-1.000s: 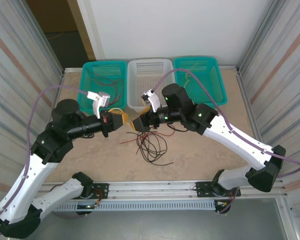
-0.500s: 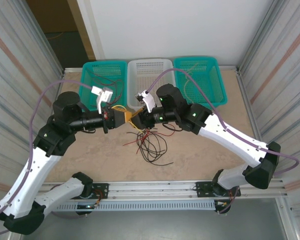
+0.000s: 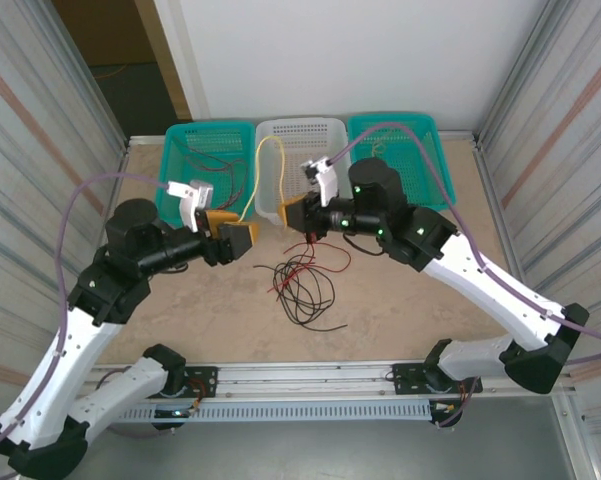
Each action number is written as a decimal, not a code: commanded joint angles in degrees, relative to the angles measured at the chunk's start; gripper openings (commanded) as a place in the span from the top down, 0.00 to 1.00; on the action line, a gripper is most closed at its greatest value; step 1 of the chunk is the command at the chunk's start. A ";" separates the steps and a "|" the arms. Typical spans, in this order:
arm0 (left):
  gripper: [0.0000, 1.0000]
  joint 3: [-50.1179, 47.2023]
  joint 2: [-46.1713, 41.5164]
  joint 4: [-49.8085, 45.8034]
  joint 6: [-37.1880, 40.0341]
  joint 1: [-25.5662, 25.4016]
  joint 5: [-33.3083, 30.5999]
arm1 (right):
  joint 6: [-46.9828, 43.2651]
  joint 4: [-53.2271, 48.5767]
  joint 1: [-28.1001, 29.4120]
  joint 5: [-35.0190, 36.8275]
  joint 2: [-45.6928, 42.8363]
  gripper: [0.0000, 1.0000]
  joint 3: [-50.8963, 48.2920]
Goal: Untangle the cables
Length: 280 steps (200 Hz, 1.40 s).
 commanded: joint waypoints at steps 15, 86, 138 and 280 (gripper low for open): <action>0.18 -8.89 -2.14 10.62 -3.38 -0.59 -5.41 | 11.46 12.15 -5.39 -7.34 -2.14 1.00 -0.93; 0.17 -17.52 3.89 29.61 -4.15 -12.17 -7.06 | 14.52 13.52 -6.50 -8.24 -2.27 1.00 1.53; 0.17 -17.23 9.48 29.86 -2.48 -14.89 -8.85 | 16.33 15.42 -6.58 -9.33 -1.47 1.00 1.45; 1.00 -21.35 10.69 22.48 -5.68 -15.75 -11.55 | 20.08 14.04 -22.72 -6.38 -4.70 1.00 3.82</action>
